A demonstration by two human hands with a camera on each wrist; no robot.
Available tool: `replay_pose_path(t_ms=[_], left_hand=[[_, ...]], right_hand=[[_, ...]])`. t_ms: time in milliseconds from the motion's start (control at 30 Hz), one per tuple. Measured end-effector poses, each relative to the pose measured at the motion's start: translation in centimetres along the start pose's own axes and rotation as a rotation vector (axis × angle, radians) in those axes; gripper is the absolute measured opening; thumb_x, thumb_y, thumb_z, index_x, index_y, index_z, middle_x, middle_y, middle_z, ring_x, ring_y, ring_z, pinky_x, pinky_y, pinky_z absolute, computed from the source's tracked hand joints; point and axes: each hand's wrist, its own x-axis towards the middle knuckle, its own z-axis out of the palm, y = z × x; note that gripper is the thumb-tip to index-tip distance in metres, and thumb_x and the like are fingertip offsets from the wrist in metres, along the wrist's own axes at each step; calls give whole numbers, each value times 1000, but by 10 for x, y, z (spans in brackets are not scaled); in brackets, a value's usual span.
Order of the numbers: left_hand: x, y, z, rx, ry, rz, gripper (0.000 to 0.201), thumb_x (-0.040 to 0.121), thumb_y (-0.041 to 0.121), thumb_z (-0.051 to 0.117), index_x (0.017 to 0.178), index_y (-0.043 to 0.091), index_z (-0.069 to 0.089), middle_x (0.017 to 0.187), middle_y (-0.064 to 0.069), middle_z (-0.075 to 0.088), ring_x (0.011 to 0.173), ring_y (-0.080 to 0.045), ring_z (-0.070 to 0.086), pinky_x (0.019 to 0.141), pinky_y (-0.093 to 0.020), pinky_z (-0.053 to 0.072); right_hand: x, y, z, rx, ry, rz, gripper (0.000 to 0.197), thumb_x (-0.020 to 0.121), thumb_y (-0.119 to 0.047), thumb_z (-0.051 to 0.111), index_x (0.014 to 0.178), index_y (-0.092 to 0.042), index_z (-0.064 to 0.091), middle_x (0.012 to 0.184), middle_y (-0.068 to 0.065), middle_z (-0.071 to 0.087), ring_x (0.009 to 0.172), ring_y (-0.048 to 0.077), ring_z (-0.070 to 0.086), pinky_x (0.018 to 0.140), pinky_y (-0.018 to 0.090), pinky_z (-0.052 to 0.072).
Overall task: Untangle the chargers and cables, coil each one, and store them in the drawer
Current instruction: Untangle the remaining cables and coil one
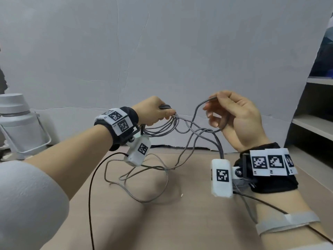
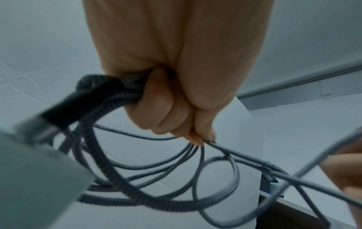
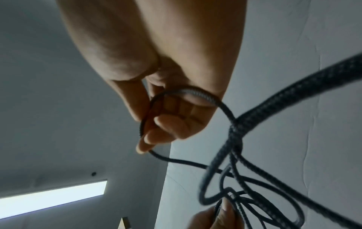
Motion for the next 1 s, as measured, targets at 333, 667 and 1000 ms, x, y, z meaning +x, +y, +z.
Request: replay_pose_path(t_ms=[333,667,1000], left_hand=[[-9,20,-18,-97,127,269,29,100,33,62,81,11,66,55,5,40,47,-13,35,44,-24,30],[12,5,-31,15,432,215,34,100,29,60,76,6,63,56,2,39,39,-3,32,44,-17,27],[26,-4,-31,-193,480,95,33,100,35,59,71,19,61,58,3,45,45,-11,36,48,-26,29]], right_hand=[[0,28,10,-1419,-16,125,47,86,8,44,103,-23,76,115,5,71,110,29,63,100,43,51],[5,25,-14,-1293,-39,424,29,81,-21,57,78,5,70,75,20,69,66,24,49,62,31,41],[-5,37,14,-1116,-381,226,52,84,-71,59,85,-22,74,67,-1,68,59,8,57,69,34,52]])
